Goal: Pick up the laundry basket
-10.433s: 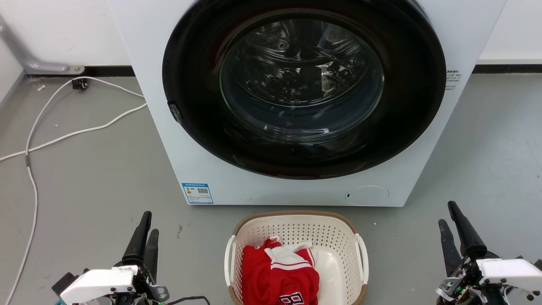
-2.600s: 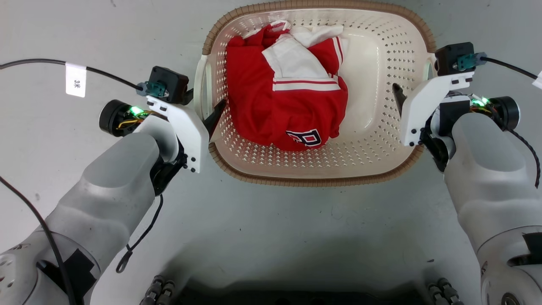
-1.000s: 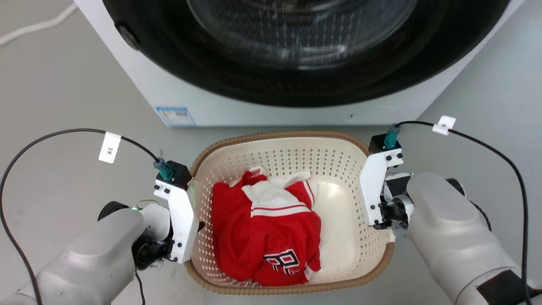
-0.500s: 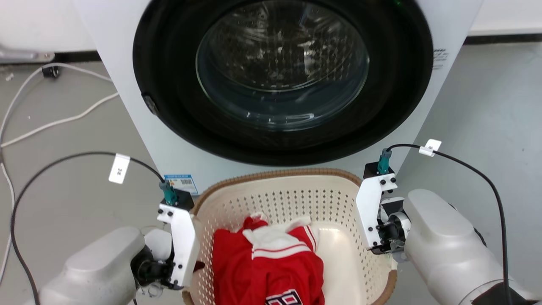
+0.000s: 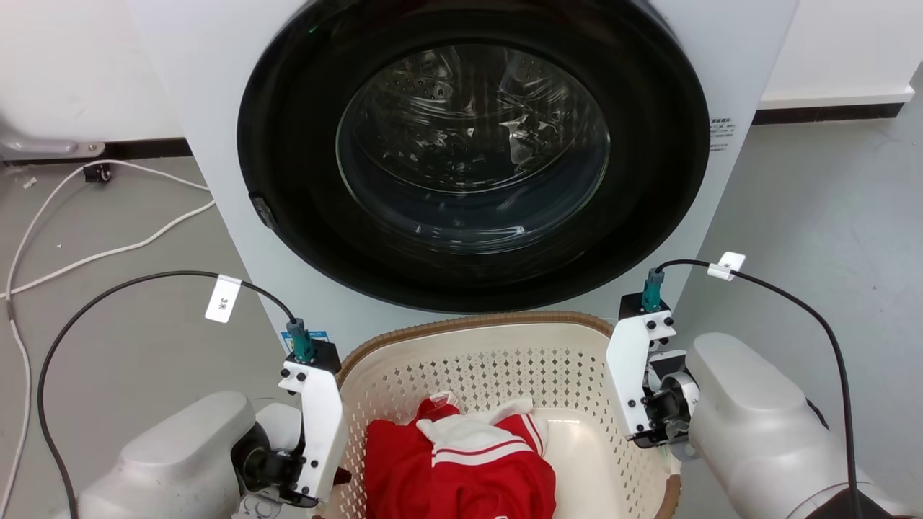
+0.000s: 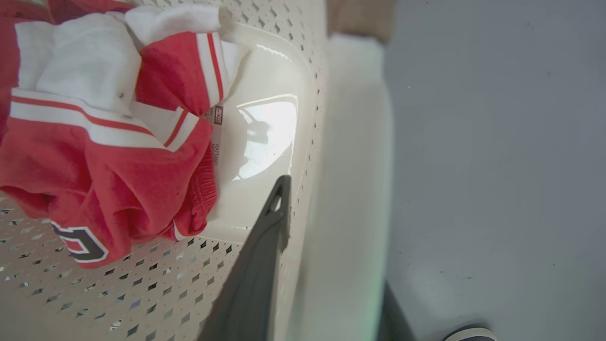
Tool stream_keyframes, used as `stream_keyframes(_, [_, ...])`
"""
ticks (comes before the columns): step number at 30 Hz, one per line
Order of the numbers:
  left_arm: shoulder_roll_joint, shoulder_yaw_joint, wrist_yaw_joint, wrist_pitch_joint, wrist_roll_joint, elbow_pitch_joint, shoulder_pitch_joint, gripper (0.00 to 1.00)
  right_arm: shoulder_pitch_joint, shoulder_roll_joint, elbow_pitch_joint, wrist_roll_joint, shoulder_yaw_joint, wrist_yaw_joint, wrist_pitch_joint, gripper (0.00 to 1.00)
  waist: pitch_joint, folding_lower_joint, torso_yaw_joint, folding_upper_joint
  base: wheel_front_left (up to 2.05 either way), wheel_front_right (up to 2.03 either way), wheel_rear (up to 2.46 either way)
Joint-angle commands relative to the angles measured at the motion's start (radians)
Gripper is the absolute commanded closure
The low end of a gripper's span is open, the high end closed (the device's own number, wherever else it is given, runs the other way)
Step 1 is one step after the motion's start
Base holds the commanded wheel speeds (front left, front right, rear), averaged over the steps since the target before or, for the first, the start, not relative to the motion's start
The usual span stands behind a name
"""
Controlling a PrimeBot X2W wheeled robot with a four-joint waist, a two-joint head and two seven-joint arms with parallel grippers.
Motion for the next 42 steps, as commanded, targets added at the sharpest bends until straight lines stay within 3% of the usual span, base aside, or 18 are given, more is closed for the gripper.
stream_keyframes(1, [0.011,-0.010,-0.013,0.024,0.003,0.005,0.015,1.00,0.011,-0.015,-0.013,-0.002,0.021,0.013,0.009,1.00,-0.006,0.0001,-0.005,0.0000,0.00,0.00,0.00])
stream_keyframes(42, [0.009,-0.008,-0.013,0.043,-0.010,0.031,-0.040,1.00,-0.021,-0.013,0.020,0.108,0.081,0.013,-0.011,1.00,-0.004,0.0001,-0.006,0.0000,0.00,0.00,0.00])
